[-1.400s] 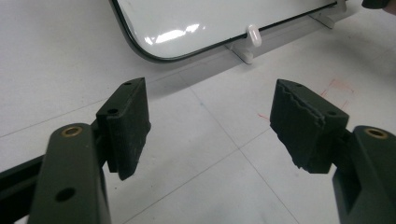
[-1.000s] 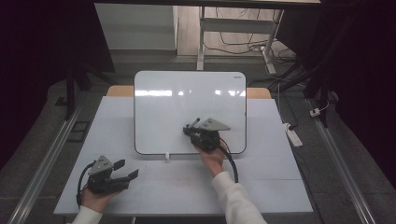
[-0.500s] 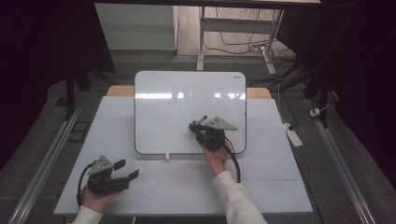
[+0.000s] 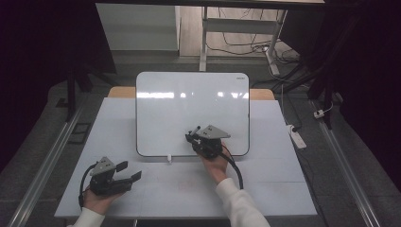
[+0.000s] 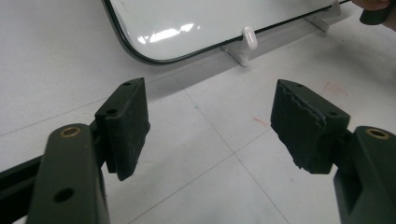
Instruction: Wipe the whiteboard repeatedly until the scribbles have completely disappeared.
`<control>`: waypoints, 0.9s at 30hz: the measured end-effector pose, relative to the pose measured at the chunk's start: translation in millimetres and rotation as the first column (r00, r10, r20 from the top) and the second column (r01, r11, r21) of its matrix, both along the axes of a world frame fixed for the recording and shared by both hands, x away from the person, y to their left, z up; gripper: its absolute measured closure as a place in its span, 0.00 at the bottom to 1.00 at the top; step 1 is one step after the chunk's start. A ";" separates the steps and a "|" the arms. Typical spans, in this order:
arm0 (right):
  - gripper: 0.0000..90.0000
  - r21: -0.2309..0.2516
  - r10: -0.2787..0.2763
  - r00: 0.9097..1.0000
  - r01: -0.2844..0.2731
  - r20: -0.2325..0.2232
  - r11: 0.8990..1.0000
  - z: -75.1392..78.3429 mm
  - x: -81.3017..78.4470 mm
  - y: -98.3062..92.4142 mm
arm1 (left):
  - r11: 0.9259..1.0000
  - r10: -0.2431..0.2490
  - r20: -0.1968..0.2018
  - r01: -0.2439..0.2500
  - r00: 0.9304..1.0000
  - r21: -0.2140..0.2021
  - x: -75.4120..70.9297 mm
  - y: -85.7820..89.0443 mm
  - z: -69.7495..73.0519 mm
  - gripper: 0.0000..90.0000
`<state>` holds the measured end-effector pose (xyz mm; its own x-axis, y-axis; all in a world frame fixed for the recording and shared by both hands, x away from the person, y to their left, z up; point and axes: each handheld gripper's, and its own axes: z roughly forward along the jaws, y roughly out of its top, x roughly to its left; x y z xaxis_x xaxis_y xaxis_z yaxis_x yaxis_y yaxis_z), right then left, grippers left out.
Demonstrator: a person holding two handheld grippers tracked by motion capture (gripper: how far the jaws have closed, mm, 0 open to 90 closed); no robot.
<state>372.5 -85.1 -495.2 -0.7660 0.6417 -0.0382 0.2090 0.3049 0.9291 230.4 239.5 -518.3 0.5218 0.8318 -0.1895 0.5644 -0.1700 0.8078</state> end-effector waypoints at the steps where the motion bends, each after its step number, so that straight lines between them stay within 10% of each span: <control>1: 0.86 0.034 -0.027 1.000 0.028 -0.005 0.999 1.4 2.6 -3.0 | 1.000 0.000 0.001 0.000 1.000 0.001 -0.5 -0.1 0.2 0.32; 4: 0.86 0.117 -0.085 0.996 0.089 -0.038 0.989 2.7 6.8 -7.3 | 1.000 0.001 -0.001 -0.001 1.000 -0.002 0.0 0.1 0.0 0.32; 8: 0.86 0.014 0.014 1.000 -0.014 -0.009 1.000 -6.6 -6.0 10.6 | 1.000 -0.001 -0.002 0.001 1.000 0.001 0.6 -0.2 -0.1 0.32; 14: 0.86 0.128 -0.147 0.988 0.151 -0.035 0.980 -1.8 -2.8 -16.6 | 1.000 0.006 -0.001 -0.006 1.000 -0.003 0.5 1.2 0.0 0.32; 18: 0.86 0.010 -0.036 0.999 0.036 0.009 0.999 -8.8 -12.4 0.8 | 1.000 0.006 0.007 -0.006 1.000 0.000 0.2 -0.3 0.9 0.32; 23: 0.86 0.140 -0.164 0.985 0.169 -0.048 0.976 2.0 2.2 -32.7 | 1.000 0.007 0.004 -0.007 1.000 -0.004 0.9 0.5 0.5 0.32; 27: 0.86 0.043 -0.039 0.999 0.040 -0.024 0.998 -7.0 -7.9 -10.5 | 1.000 0.003 0.001 -0.002 1.000 -0.001 1.7 -0.9 0.3 0.32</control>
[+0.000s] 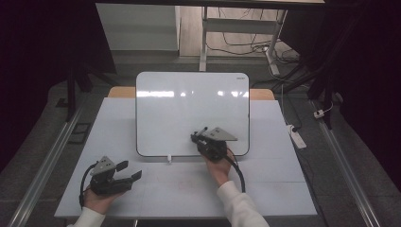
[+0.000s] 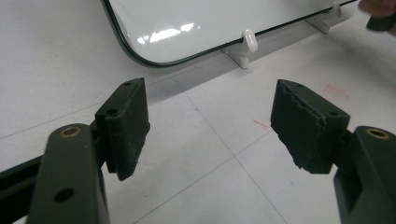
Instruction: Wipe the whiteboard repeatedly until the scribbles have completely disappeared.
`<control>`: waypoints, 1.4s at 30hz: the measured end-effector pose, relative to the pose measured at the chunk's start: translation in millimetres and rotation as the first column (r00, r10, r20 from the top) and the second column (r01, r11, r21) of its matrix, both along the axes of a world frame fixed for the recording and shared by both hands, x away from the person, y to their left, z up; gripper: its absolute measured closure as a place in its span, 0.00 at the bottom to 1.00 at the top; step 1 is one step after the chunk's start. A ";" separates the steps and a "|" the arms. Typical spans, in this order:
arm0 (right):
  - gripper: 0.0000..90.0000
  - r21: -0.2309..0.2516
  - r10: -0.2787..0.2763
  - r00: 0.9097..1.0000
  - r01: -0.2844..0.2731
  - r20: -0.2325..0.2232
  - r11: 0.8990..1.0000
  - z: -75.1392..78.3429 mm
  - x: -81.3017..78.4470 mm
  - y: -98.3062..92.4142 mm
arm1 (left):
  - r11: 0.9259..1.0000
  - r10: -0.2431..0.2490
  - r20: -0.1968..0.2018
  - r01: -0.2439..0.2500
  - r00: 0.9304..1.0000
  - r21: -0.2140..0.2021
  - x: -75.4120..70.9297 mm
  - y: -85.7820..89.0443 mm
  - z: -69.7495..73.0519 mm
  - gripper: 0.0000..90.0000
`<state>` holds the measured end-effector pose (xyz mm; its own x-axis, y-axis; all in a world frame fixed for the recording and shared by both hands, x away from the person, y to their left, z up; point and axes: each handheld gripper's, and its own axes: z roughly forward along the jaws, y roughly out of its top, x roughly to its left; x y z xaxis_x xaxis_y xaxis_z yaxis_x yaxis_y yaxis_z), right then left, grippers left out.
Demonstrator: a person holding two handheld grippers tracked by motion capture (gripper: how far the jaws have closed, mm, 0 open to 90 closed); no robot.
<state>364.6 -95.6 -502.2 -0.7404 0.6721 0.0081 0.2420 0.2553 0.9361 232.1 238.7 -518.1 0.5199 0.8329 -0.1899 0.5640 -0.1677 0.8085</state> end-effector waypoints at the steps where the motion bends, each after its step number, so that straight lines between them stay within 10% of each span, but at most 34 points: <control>1: 0.86 -0.023 0.006 1.000 -0.005 0.014 1.000 0.9 0.1 0.1 | 1.000 0.000 0.002 0.000 1.000 0.000 -0.5 0.1 0.1 0.32; 6: 0.86 0.120 -0.142 0.990 0.142 -0.012 0.983 15.1 19.2 -29.0 | 1.000 0.003 0.001 -0.003 1.000 -0.001 -0.4 0.8 0.1 0.32; 10: 0.86 -0.028 -0.025 0.999 0.027 0.040 0.999 8.6 6.5 -7.3 | 1.000 -0.002 -0.002 0.002 1.000 0.002 0.5 -0.4 -0.3 0.32; 14: 0.86 0.101 -0.120 0.993 0.120 0.001 0.988 15.0 20.0 -27.7 | 1.000 0.000 0.002 0.000 1.000 0.000 -1.1 0.4 0.1 0.32; 19: 0.86 -0.006 -0.028 0.999 0.028 0.033 1.000 9.2 9.8 -12.7 | 1.000 -0.002 -0.002 0.002 1.000 0.003 0.8 -0.3 -0.5 0.32; 23: 0.86 0.120 -0.109 0.994 0.110 -0.010 0.987 15.7 22.8 -26.8 | 1.000 0.000 0.002 0.000 1.000 0.003 -0.8 -0.2 0.0 0.32; 28: 0.86 -0.013 -0.008 1.000 0.008 0.024 1.000 11.9 13.5 -12.4 | 1.000 0.000 0.000 0.000 1.000 0.003 0.1 0.9 -0.5 0.32; 32: 0.86 0.122 -0.163 0.986 0.164 -0.014 0.979 20.7 24.8 -47.6 | 1.000 0.003 0.003 -0.003 1.000 0.000 -1.2 2.5 0.0 0.32; 37: 0.86 -0.018 -0.029 0.999 0.029 0.039 0.999 8.5 8.6 -24.4 | 1.000 -0.005 0.000 0.005 1.000 0.006 0.9 -0.5 -0.2 0.32; 42: 0.86 0.105 -0.148 0.989 0.147 0.000 0.984 14.4 17.9 -47.9 | 1.000 -0.001 0.000 0.001 1.000 0.005 0.4 -0.3 -0.3 0.32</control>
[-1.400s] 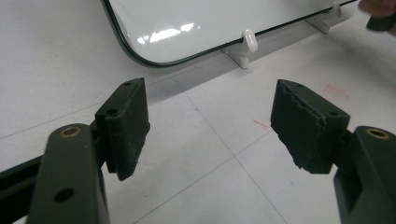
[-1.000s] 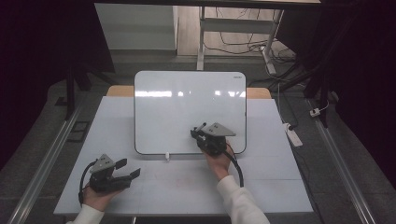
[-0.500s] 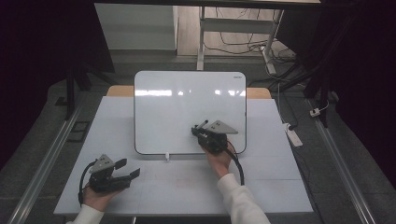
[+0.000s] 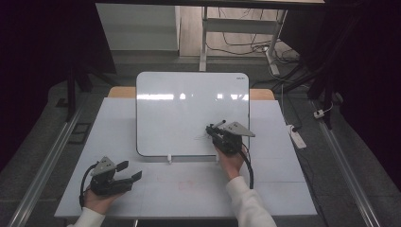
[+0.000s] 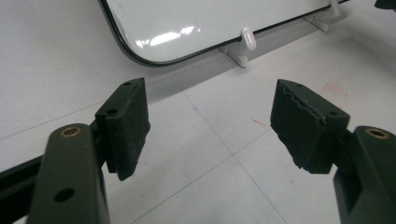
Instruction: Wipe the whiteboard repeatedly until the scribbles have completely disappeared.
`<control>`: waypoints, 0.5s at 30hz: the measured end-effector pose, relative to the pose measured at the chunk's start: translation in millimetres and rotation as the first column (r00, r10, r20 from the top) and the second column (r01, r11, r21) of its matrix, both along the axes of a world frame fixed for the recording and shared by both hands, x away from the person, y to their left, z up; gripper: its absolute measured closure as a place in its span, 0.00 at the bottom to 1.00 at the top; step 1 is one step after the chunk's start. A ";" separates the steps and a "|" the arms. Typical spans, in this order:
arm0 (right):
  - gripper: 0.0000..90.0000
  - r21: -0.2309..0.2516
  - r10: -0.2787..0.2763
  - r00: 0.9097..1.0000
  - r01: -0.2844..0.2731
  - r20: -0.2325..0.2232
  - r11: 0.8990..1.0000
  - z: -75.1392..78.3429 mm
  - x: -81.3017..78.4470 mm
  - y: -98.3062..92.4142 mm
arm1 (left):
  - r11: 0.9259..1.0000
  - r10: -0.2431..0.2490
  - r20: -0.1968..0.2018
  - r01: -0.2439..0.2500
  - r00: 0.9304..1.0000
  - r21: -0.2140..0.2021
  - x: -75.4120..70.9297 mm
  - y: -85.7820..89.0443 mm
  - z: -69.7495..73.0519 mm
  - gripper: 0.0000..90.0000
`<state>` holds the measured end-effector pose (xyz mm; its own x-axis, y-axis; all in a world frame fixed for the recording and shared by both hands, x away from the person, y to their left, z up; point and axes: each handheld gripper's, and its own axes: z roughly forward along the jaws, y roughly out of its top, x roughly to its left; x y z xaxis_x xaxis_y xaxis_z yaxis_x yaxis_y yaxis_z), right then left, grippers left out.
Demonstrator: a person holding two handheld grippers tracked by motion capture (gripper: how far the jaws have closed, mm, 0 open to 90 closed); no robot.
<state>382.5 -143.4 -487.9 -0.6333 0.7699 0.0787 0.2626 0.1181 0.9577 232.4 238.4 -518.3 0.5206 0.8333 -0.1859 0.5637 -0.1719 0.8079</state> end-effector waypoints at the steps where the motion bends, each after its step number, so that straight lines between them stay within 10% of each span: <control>1: 0.86 -0.021 0.014 1.000 -0.014 0.001 1.000 -0.8 -2.6 4.0 | 1.000 -0.002 -0.002 0.002 1.000 0.001 1.0 -0.1 -0.3 0.32; 4: 0.86 -0.098 0.135 0.991 -0.135 -0.010 0.986 -10.4 -11.9 25.2 | 1.000 -0.006 -0.004 0.006 1.000 0.005 2.3 -2.0 -0.6 0.32; 9: 0.86 0.012 0.010 1.000 -0.010 -0.008 1.000 -3.7 -3.5 12.3 | 1.000 -0.006 0.003 0.006 1.000 0.004 0.0 -1.9 0.5 0.32; 13: 0.86 -0.117 0.139 0.990 -0.139 -0.005 0.983 -11.7 -15.7 35.6 | 1.000 -0.004 -0.002 0.004 1.000 0.003 2.3 -0.1 -0.2 0.32; 15: 0.86 -0.105 0.136 0.991 -0.137 -0.012 0.985 -10.1 -12.6 32.3 | 1.000 0.001 0.002 -0.001 1.000 0.000 1.0 1.0 0.4 0.32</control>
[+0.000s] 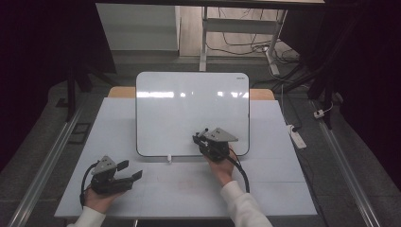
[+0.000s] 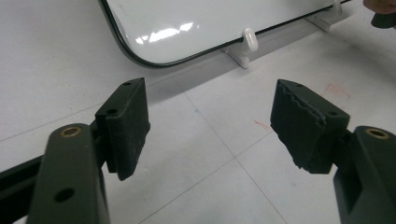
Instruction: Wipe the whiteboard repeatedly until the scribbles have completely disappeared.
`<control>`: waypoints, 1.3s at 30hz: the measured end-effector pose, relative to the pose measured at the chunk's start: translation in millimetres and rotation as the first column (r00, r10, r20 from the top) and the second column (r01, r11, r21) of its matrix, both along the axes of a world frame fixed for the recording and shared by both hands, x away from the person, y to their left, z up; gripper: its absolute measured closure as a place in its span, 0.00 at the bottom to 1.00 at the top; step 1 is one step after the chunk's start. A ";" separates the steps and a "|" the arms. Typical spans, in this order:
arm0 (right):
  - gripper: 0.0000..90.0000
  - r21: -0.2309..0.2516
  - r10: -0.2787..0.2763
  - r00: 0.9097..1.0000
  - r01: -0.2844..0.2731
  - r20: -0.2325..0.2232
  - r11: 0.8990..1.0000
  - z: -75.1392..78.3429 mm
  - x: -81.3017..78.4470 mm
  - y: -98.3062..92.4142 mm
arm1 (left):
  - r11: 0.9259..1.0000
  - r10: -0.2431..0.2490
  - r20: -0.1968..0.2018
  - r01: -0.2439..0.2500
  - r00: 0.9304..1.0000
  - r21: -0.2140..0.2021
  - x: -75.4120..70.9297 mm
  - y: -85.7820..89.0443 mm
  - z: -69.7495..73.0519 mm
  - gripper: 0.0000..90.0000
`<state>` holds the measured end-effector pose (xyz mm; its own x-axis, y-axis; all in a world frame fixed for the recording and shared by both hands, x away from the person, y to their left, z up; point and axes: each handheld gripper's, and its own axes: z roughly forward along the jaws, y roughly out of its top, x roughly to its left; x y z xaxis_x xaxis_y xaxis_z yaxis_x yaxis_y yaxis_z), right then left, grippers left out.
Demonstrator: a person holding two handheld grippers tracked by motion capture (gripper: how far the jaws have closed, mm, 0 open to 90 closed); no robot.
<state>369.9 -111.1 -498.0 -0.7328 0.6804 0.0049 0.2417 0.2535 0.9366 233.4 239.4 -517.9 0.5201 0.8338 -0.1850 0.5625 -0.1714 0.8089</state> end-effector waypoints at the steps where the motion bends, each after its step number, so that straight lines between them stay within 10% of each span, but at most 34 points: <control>1: 0.86 0.043 -0.046 0.999 0.046 -0.006 0.998 2.2 3.2 -6.8 | 1.000 0.002 0.002 -0.002 1.000 0.000 -0.5 0.6 0.1 0.32; 3: 0.86 0.093 -0.084 0.996 0.086 -0.024 0.992 4.1 6.7 -13.7 | 1.000 0.004 0.001 -0.004 1.000 -0.005 -0.3 1.4 0.0 0.32; 9: 0.86 -0.006 0.045 0.999 -0.045 -0.011 0.999 -5.3 -3.4 10.8 | 1.000 0.002 -0.002 -0.002 1.000 -0.003 1.1 0.7 -0.4 0.32; 14: 0.86 0.072 -0.081 0.996 0.083 -0.025 0.994 4.2 4.6 -15.1 | 1.000 0.006 -0.003 -0.006 1.000 -0.012 1.1 2.6 -0.3 0.32; 19: 0.86 -0.052 0.028 1.000 -0.028 -0.005 0.998 -2.0 -5.6 0.3 | 1.000 0.005 0.000 -0.005 1.000 -0.008 1.0 1.4 0.5 0.32; 25: 0.86 0.038 -0.125 0.992 0.124 0.009 0.992 9.9 5.9 -31.8 | 1.000 0.016 -0.004 -0.016 1.000 -0.011 2.0 3.8 -0.1 0.32; 29: 0.86 -0.052 -0.002 1.000 0.003 0.015 0.999 0.0 -4.7 -10.6 | 1.000 0.012 -0.004 -0.012 1.000 -0.007 2.1 2.2 -0.1 0.32; 34: 0.86 0.064 -0.107 0.994 0.108 -0.016 0.992 12.2 12.5 -36.8 | 1.000 0.013 -0.006 -0.013 1.000 -0.005 2.0 2.1 -0.3 0.32; 39: 0.86 -0.075 0.033 0.999 -0.033 -0.004 0.997 0.8 -3.9 -8.5 | 1.000 0.008 -0.007 -0.008 1.000 -0.003 2.7 1.7 -0.5 0.32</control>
